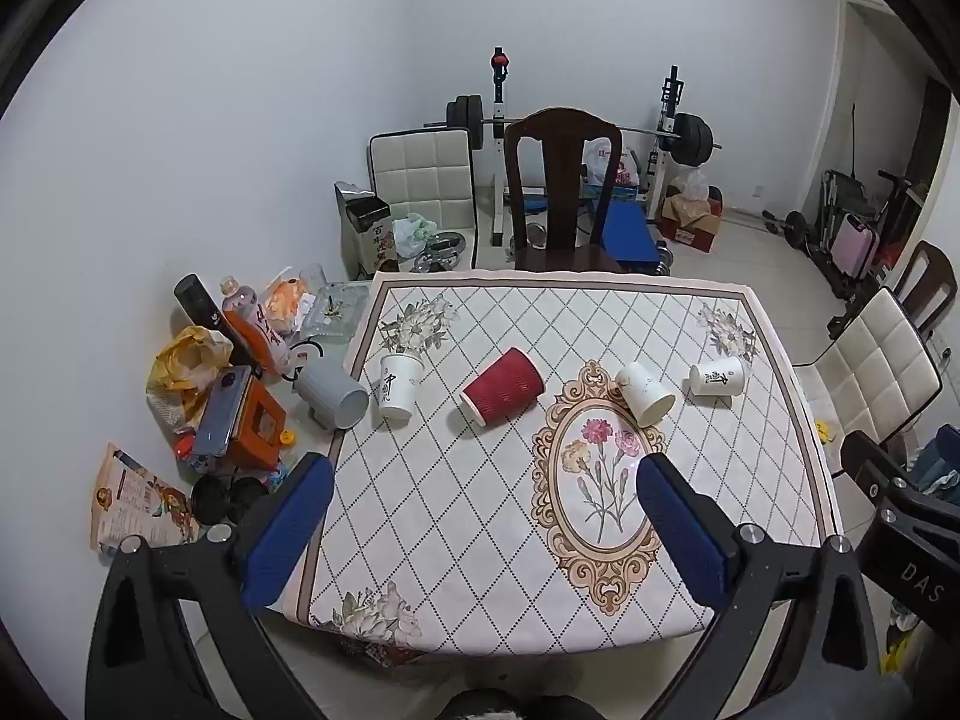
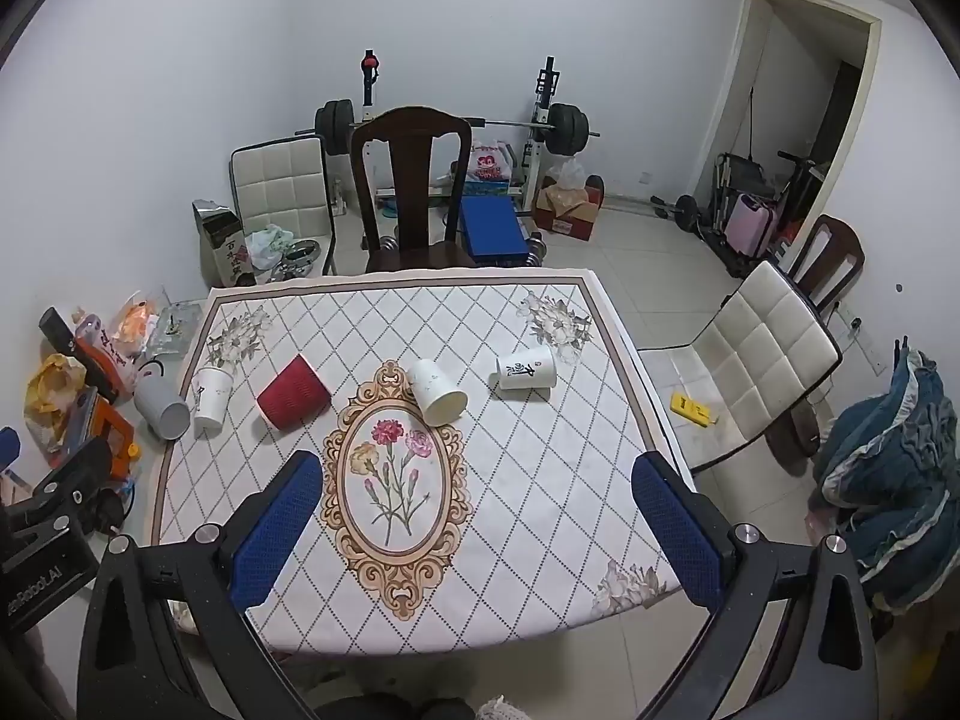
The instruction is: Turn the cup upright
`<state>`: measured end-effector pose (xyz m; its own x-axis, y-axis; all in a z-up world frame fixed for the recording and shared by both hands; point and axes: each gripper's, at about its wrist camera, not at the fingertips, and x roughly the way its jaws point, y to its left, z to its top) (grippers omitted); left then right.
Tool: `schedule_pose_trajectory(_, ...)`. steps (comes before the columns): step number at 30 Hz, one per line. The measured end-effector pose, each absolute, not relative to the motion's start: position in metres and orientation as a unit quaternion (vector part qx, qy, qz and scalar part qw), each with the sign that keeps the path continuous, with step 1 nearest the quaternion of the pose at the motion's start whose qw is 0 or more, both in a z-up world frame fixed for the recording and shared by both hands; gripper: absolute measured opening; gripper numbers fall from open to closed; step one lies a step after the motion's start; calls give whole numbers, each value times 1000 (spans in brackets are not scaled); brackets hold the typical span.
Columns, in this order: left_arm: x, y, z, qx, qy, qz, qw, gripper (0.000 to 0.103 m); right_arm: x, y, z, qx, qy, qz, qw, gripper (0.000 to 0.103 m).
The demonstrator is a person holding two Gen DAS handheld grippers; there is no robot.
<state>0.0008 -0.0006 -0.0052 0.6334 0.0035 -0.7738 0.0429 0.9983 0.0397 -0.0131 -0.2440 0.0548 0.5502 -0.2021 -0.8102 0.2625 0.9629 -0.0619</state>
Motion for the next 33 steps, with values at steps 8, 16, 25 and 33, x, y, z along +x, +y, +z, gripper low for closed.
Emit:
schedule_pose_trajectory(8,2,-2,-5,27,428,-11,903,103,-12,-245,56,33,456,-132,879,103)
schedule_pose_trajectory(16,2,-2,-4,26,428,-11,904,103,-10,-242,56,32,456,-132,880,103)
schedule_pose_trajectory(25,3,-2,-3,25,427,-12,904,103,-9,-242,58,32,454,-132,880,103)
schedule_pose_trajectory(33,2,-1,-2,24,426,-13,904,103,-9,-240,61,33,452,-132,882,103)
